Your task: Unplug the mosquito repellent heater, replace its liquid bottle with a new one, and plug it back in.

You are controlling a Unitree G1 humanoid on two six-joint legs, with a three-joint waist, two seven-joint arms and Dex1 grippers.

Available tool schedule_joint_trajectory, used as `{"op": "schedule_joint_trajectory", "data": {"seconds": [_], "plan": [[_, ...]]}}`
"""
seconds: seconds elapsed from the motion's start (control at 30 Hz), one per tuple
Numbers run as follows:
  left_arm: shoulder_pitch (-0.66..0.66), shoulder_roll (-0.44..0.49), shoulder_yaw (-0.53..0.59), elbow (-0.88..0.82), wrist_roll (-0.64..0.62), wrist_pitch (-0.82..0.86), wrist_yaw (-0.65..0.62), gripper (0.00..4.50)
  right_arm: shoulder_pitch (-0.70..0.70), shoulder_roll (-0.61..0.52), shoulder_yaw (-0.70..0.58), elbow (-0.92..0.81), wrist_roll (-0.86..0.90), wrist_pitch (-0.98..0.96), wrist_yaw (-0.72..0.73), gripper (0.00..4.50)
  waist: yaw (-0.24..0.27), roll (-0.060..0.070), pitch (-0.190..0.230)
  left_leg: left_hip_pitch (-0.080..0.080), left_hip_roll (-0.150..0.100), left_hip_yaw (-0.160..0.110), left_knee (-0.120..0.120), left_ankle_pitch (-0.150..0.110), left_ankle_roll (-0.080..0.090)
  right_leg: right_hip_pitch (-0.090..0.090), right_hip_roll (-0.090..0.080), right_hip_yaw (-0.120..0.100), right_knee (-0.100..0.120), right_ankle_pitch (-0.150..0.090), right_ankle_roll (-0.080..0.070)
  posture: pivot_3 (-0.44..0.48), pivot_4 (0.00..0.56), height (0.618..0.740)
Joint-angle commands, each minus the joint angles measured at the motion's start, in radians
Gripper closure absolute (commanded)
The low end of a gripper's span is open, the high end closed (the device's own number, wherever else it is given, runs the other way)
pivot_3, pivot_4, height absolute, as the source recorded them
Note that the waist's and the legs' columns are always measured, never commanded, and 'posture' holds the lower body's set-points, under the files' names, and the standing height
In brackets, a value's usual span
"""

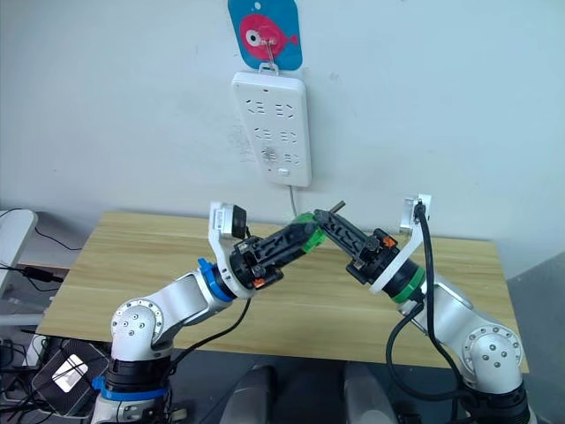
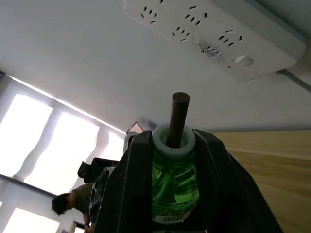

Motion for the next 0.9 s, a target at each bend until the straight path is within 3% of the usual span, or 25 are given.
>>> {"op": "schedule_joint_trajectory", "data": {"seconds": [0.03, 0.43, 0.57, 0.7, 0.9], "plan": [[0.002, 0.002, 0.006, -0.051, -0.044, -0.021, 0.0, 0.0, -0.006, -0.01, -0.008, -0.039, 0.009, -0.01, 0.008, 3.67, 0.0, 0.0, 0.0, 0.0, 0.0, 0.0, 0.0, 0.0, 0.0, 0.0, 0.0, 0.0, 0.0, 0.0, 0.0, -0.035, 0.206, 0.697], [0.034, 0.028, -0.009, -0.062, -0.079, -0.034, 0.001, 0.0, -0.007, -0.017, -0.008, -0.032, 0.016, -0.01, 0.01, 3.67, 0.002, 0.0, -0.001, 0.0, 0.0, 0.0, 0.0, 0.0, 0.0, 0.0, 0.0, 0.0, 0.0, 0.0, 0.0, -0.034, 0.205, 0.697], [0.035, 0.025, -0.011, -0.06, -0.076, -0.039, -0.004, 0.81, -0.008, -0.018, -0.005, -0.032, 0.02, -0.007, 0.011, 3.67, 0.002, 0.0, -0.001, 0.0, 0.0, 0.0, 0.0, 0.0, 0.0, 0.0, 0.0, 0.0, 0.0, 0.0, 0.0, -0.034, 0.205, 0.697], [0.03, 0.023, -0.02, -0.055, -0.069, -0.039, -0.014, 1.98, -0.007, -0.021, -0.002, -0.037, 0.026, -0.004, 0.011, 3.67, 0.002, 0.0, -0.001, 0.0, 0.0, 0.0, 0.0, 0.0, 0.0, 0.0, 0.0, 0.0, 0.0, 0.0, 0.0, -0.037, 0.209, 0.697], [0.029, 0.03, -0.041, -0.058, -0.042, -0.028, -0.041, 2.12, -0.001, -0.036, 0.005, -0.048, 0.042, 0.006, 0.021, 3.67, 0.002, 0.0, -0.001, 0.0, 0.0, 0.0, 0.0, 0.0, 0.0, 0.0, 0.0, 0.0, 0.0, 0.0, 0.0, -0.042, 0.211, 0.697]]}}
